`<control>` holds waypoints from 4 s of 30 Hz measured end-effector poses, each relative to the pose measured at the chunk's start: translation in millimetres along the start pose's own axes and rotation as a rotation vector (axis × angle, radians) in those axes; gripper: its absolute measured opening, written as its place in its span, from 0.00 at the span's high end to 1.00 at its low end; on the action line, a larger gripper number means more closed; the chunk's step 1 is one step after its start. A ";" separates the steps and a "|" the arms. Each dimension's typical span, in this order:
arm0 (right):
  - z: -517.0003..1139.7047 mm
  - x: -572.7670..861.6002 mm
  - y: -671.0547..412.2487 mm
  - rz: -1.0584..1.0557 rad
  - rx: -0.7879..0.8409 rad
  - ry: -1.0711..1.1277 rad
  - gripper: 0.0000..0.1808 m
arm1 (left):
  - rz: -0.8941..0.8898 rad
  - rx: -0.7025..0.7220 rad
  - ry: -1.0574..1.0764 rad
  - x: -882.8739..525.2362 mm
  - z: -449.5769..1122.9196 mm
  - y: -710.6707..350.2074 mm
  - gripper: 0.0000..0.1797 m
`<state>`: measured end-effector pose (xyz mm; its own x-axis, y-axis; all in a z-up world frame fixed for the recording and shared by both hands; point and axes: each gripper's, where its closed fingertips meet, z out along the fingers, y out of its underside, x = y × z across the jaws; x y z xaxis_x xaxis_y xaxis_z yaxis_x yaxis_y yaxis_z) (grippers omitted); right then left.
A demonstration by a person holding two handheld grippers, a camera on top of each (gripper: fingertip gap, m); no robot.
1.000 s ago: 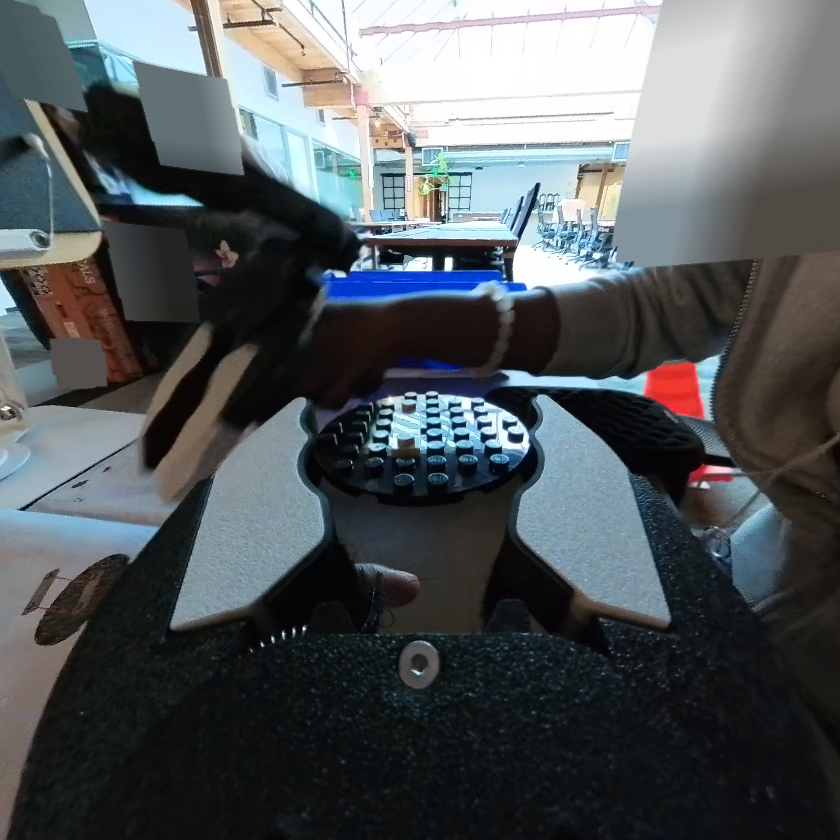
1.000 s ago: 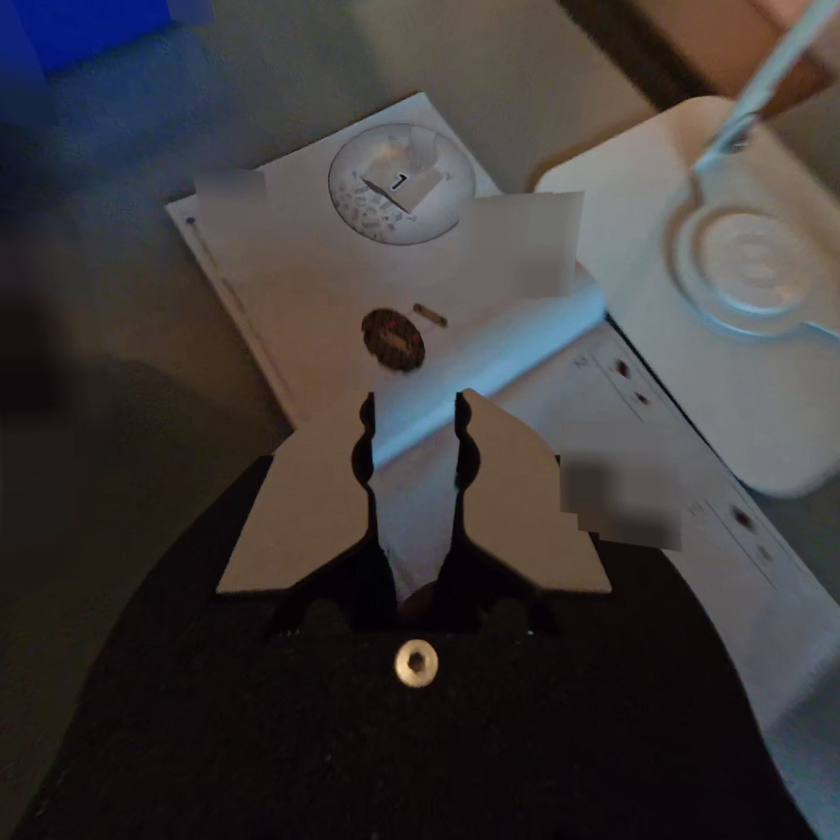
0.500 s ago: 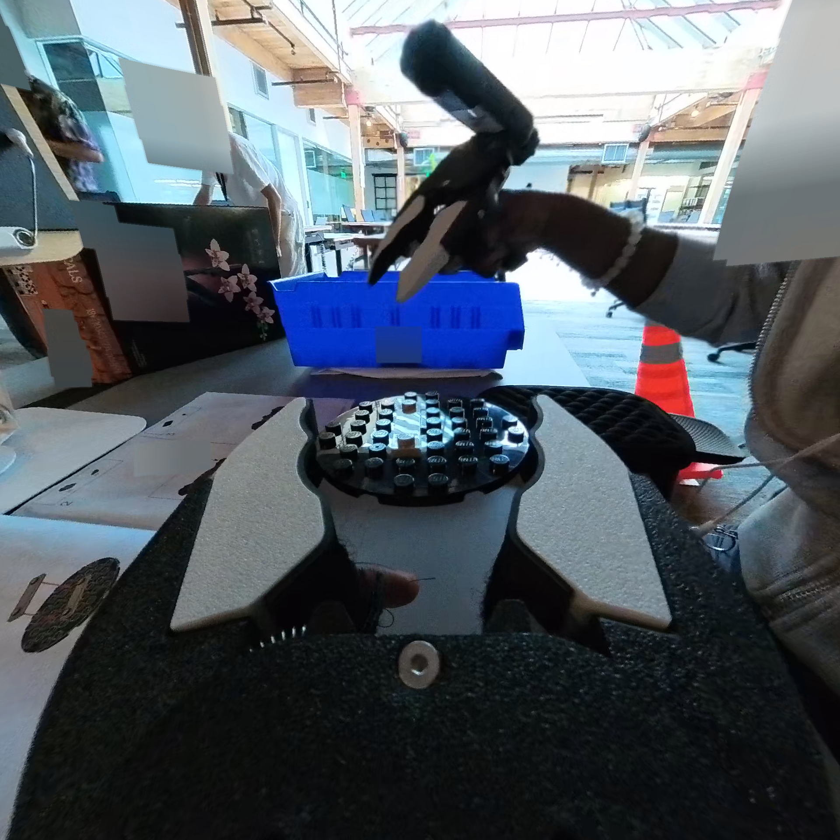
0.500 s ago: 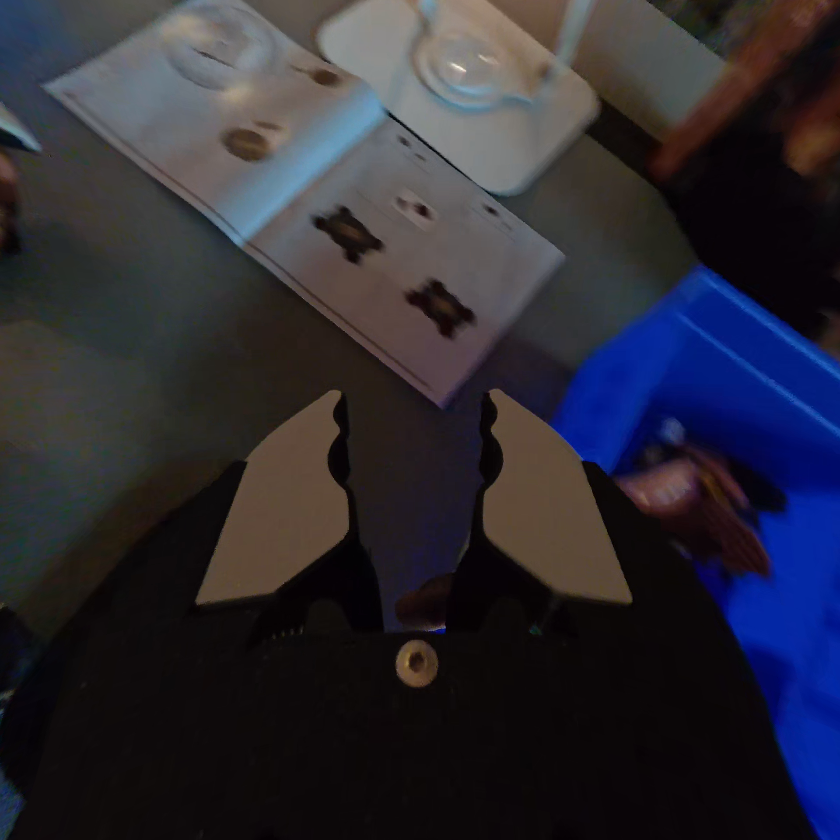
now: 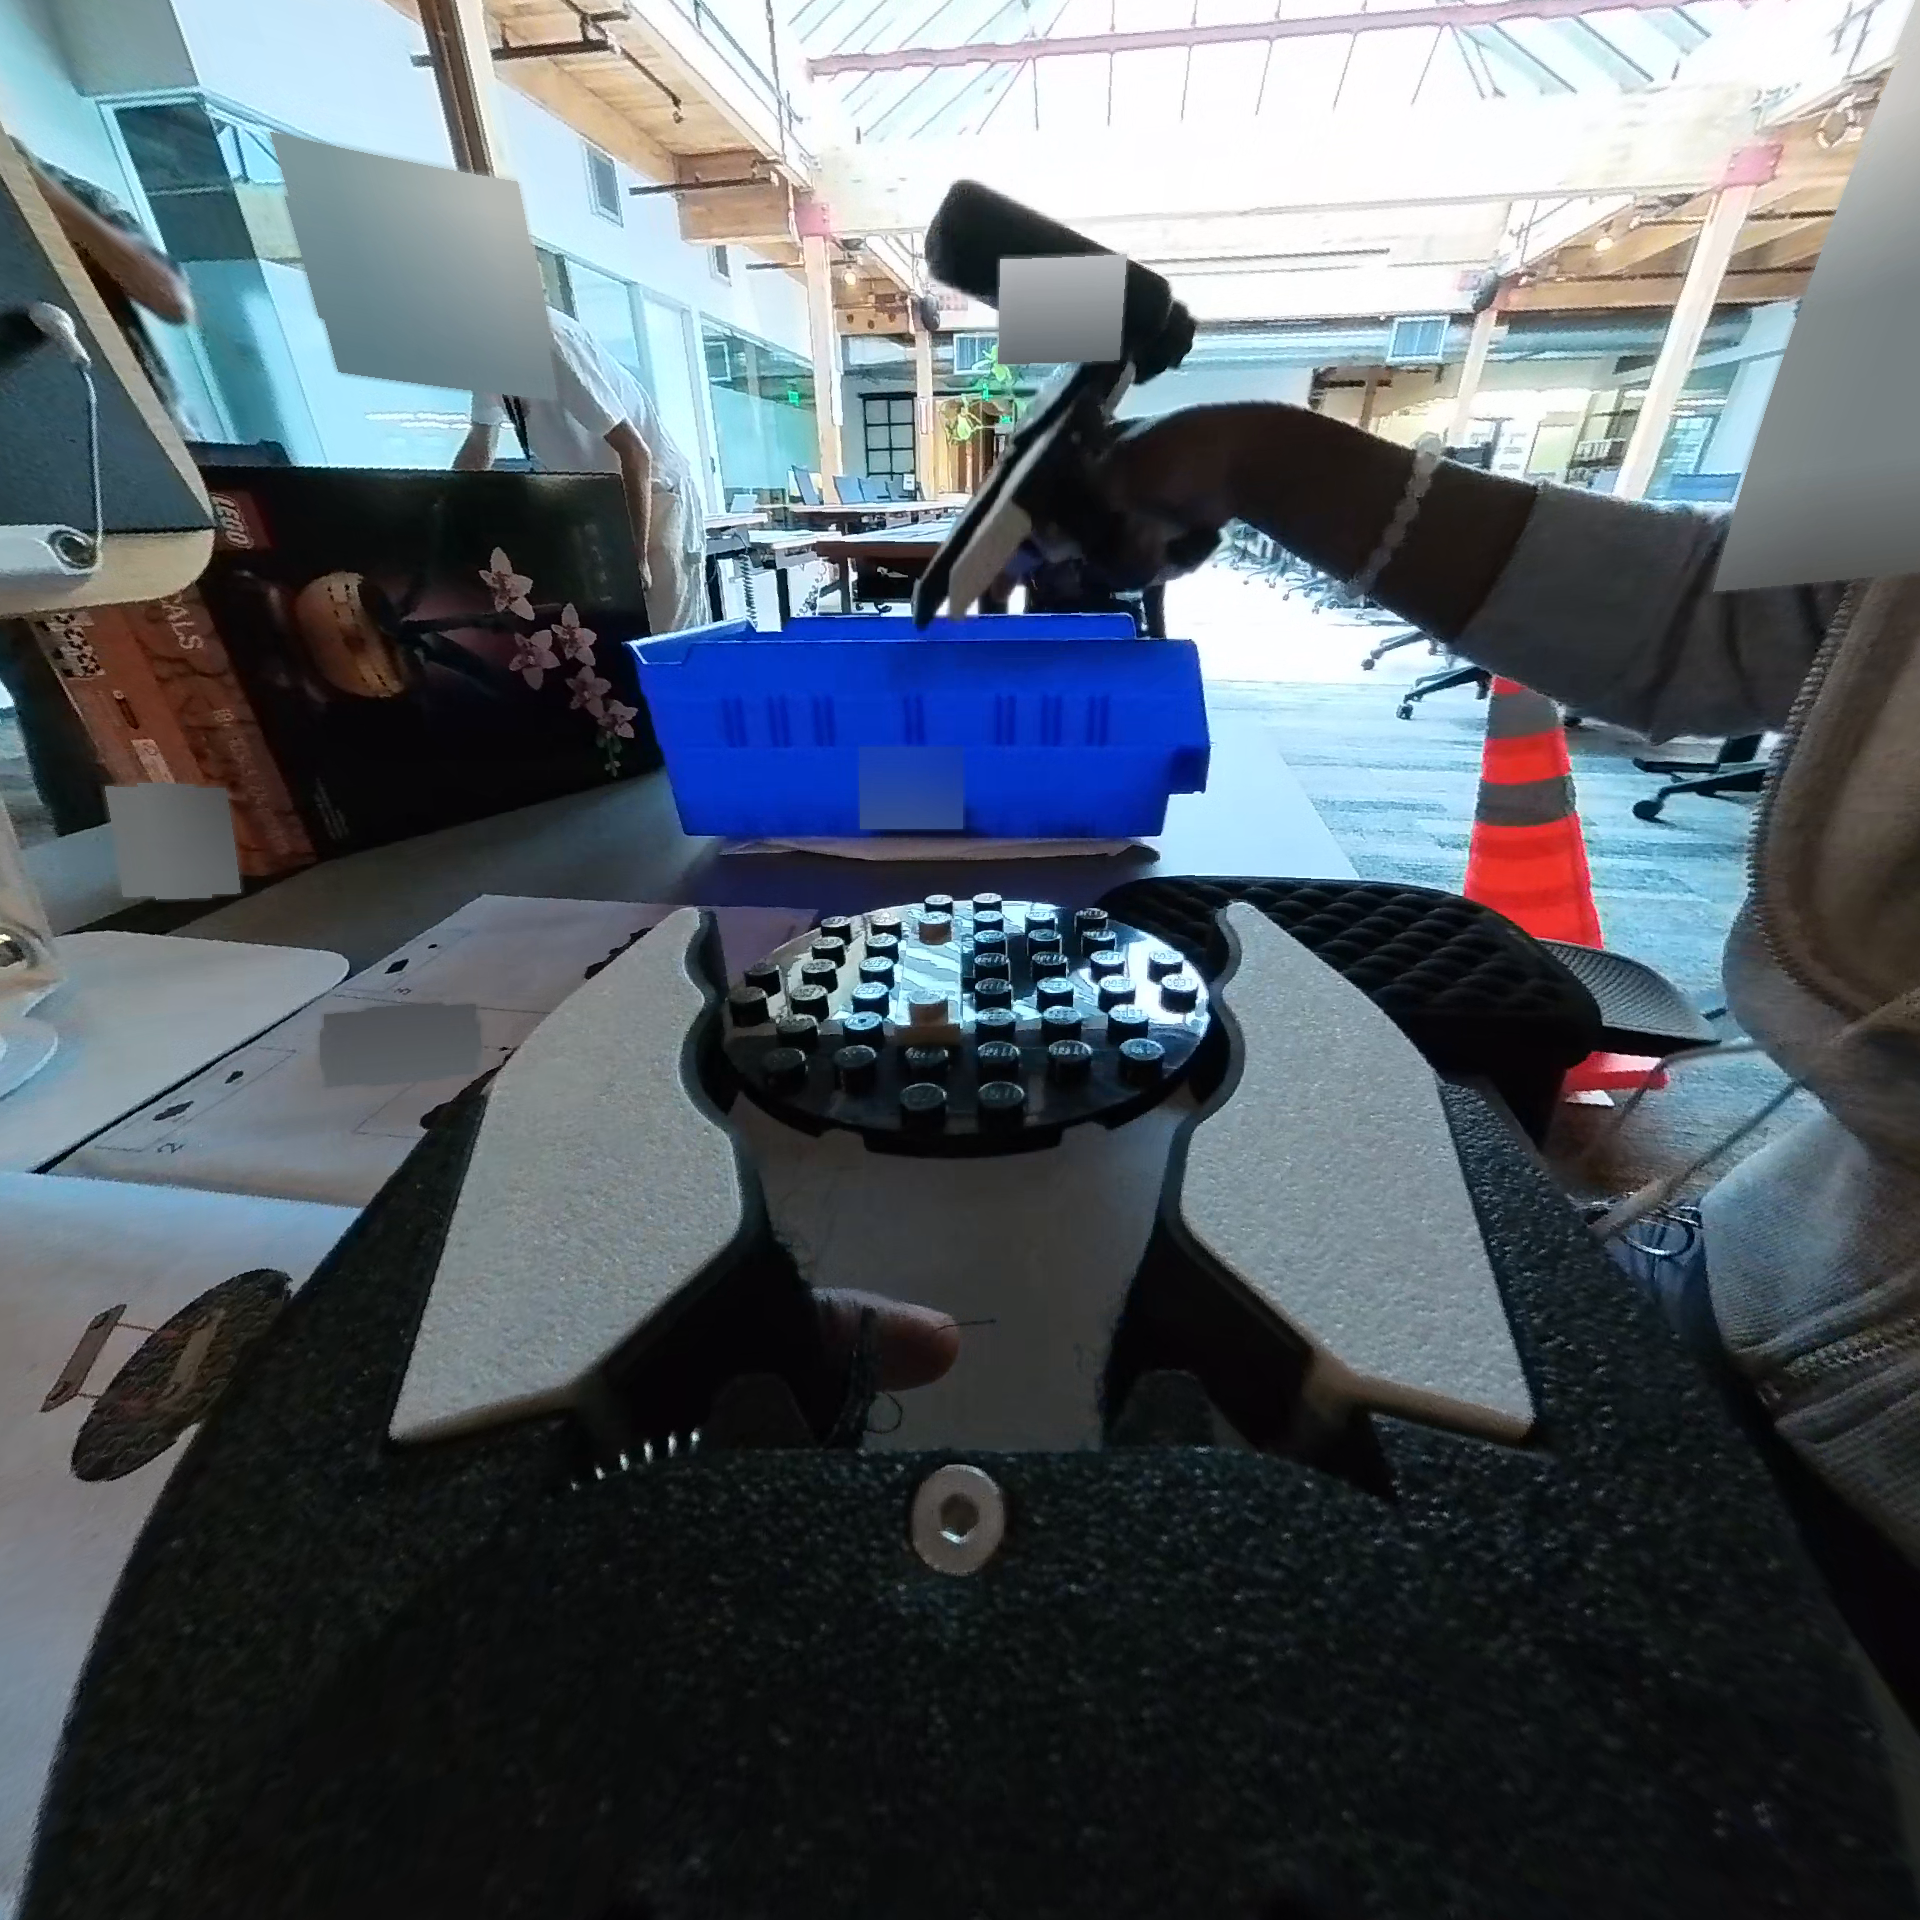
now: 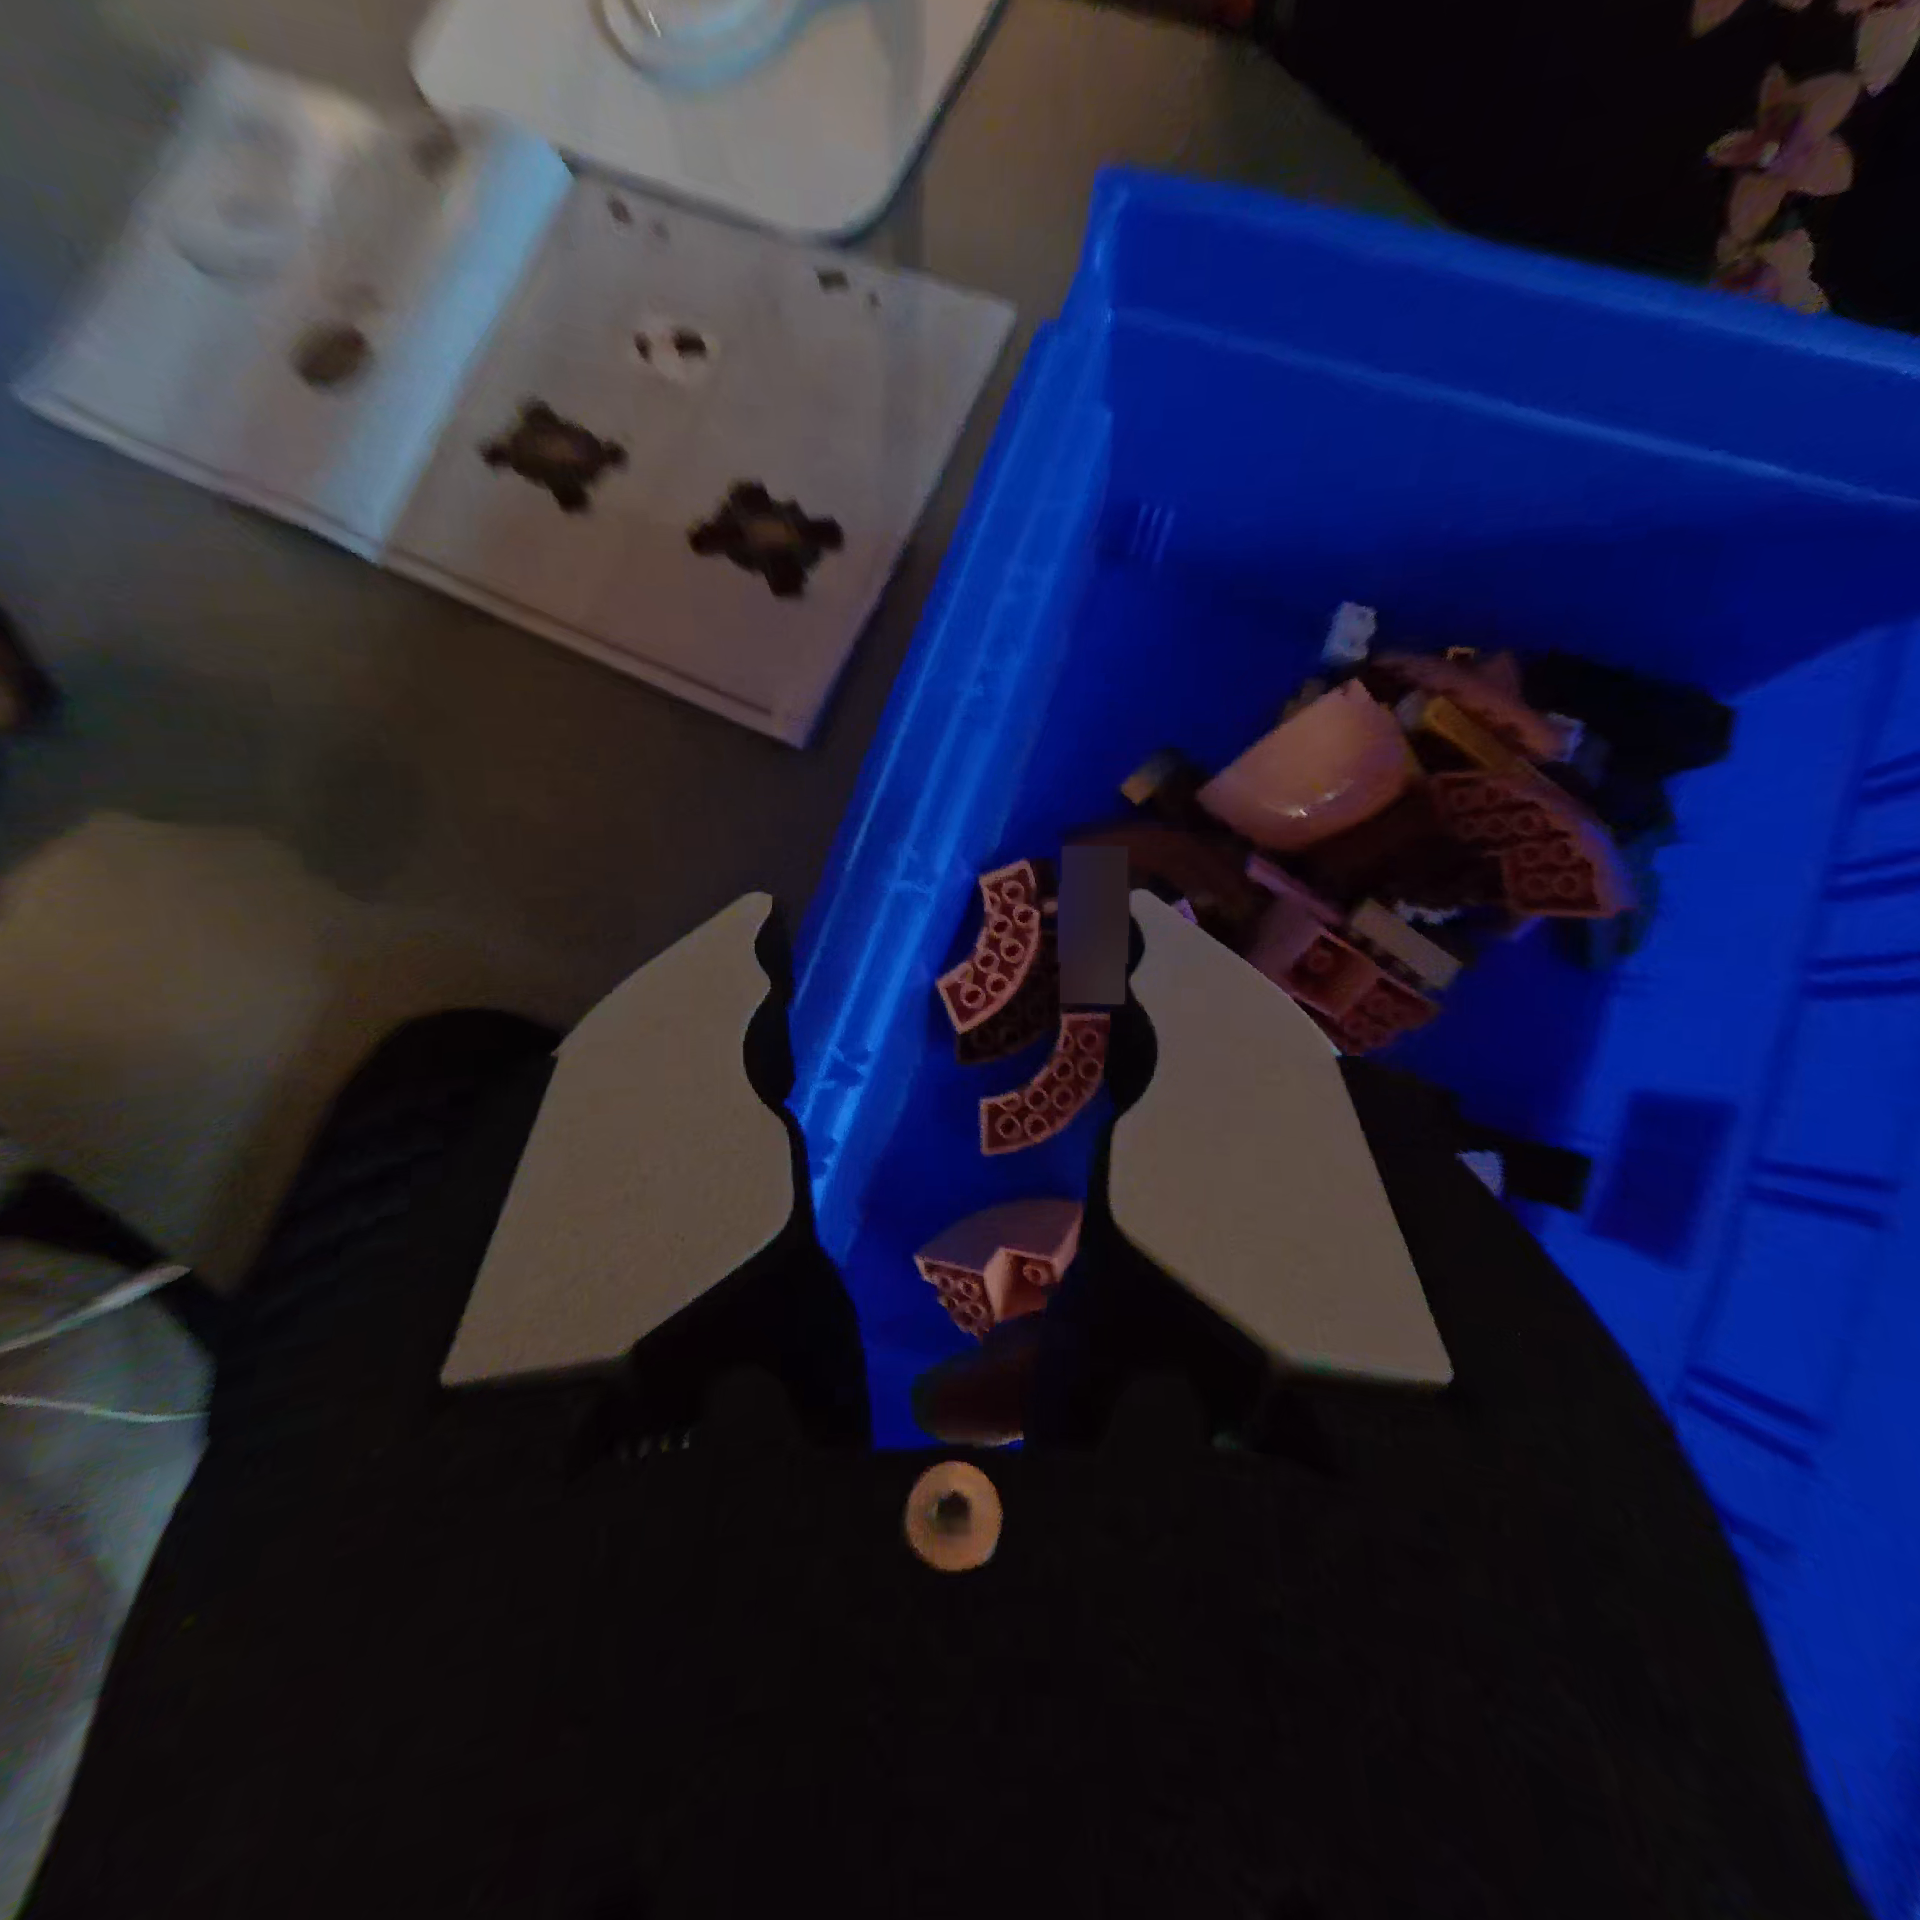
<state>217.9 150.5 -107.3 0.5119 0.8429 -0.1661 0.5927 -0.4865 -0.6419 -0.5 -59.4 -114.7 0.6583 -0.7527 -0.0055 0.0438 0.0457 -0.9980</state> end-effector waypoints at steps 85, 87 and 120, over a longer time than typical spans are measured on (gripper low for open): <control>64.6 81.1 39.1 -0.286 -0.281 -0.016 0.89 | -0.076 0.088 0.029 -1.1 -4.1 -9.7 0.52; 67.2 87.9 51.3 -0.312 -0.321 0.023 0.89 | -0.078 0.080 0.023 -1.7 -4.0 -8.5 0.52; 37.9 67.6 88.5 -0.432 -0.247 0.035 0.91 | -0.061 0.048 0.045 2.5 -2.5 -4.8 0.52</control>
<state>281.4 173.1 -203.7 0.2053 0.9732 0.1039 0.8827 -0.1382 -0.4491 -0.9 -63.2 -110.0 0.6192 -0.7836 0.0512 0.1194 0.0295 -0.9924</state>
